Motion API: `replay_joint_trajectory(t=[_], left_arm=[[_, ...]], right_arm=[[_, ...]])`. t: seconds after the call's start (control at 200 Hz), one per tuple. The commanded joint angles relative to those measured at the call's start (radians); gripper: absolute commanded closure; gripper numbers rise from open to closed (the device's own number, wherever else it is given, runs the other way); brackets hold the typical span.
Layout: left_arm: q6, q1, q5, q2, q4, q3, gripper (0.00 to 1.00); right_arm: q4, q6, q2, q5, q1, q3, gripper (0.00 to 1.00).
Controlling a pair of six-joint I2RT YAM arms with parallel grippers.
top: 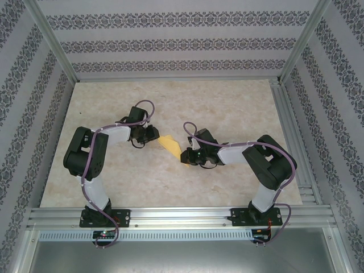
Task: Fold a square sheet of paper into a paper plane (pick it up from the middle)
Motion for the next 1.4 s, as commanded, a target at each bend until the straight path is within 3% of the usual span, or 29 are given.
replay_joint_trajectory(t=[0.0, 0.15, 0.29, 0.46, 0.649, 1.109, 1.394], left_arm=[[0.06, 0.004, -0.013, -0.091, -0.037, 0.019, 0.74], [0.052, -0.03, -0.009, -0.209, -0.017, -0.04, 0.73], [0.002, -0.118, 0.01, -0.253, 0.051, -0.1, 0.72], [-0.04, -0.246, -0.018, -0.164, 0.071, -0.066, 0.72], [-0.06, -0.304, -0.047, -0.024, 0.032, 0.019, 0.72], [-0.113, -0.287, -0.218, 0.046, -0.069, 0.036, 0.73], [-0.132, -0.217, -0.236, 0.013, -0.037, -0.031, 0.73]], right_arm=[[-0.166, -0.001, 0.072, 0.051, 0.005, -0.059, 0.87], [-0.164, 0.002, 0.074, 0.051, 0.005, -0.06, 0.88], [-0.16, 0.005, 0.079, 0.052, 0.005, -0.064, 0.88], [-0.154, 0.009, 0.092, 0.052, 0.006, -0.065, 0.88], [-0.154, 0.01, 0.1, 0.057, 0.008, -0.064, 0.88], [-0.148, 0.008, 0.122, 0.064, 0.008, -0.073, 0.88], [-0.146, 0.008, 0.131, 0.07, 0.006, -0.076, 0.88]])
